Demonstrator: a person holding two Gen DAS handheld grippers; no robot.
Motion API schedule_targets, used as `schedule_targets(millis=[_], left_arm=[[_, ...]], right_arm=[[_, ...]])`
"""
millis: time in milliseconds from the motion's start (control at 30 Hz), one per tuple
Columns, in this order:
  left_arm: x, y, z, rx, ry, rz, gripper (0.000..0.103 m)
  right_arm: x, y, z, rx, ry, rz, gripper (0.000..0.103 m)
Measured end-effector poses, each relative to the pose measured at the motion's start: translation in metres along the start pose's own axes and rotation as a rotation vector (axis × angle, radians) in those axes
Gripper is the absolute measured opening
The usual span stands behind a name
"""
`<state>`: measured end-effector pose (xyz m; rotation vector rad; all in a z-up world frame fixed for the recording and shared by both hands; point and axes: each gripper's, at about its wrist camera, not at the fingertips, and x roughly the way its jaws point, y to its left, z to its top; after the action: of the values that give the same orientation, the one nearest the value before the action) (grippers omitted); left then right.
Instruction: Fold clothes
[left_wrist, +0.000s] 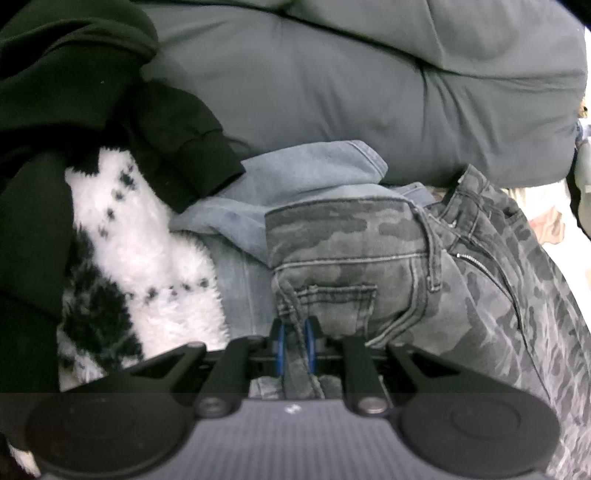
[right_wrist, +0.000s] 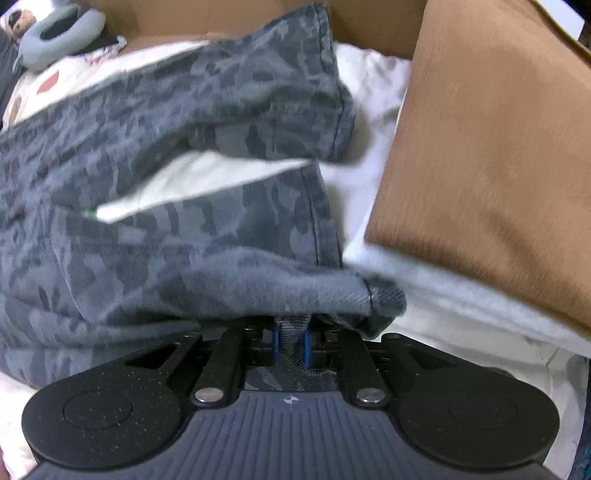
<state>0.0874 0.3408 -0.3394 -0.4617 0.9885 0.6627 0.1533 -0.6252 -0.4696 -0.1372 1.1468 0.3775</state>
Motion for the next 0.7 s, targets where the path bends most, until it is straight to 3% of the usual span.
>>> schedule_targets(millis=[167, 400, 433, 600, 700], left_arm=[[0.003, 0.0, -0.003, -0.014, -0.003, 0.001, 0.013], [0.005, -0.001, -0.003, 0.001, 0.002, 0.005, 0.013], [0.005, -0.001, -0.003, 0.003, 0.003, 0.005, 0.013], [0.006, -0.002, -0.003, 0.003, 0.003, 0.008, 0.013], [0.006, -0.001, -0.004, -0.002, 0.002, 0.005, 0.013]], right_arm=[[-0.007, 0.0, 0.02, 0.076, -0.04, 0.029, 0.011], [0.028, 0.003, 0.025, 0.092, -0.001, 0.006, 0.013], [0.031, 0.004, 0.025, 0.091, 0.003, 0.0, 0.019], [0.033, 0.004, 0.033, 0.124, 0.048, -0.006, 0.023], [0.02, -0.002, 0.036, 0.175, 0.087, 0.033, 0.041]])
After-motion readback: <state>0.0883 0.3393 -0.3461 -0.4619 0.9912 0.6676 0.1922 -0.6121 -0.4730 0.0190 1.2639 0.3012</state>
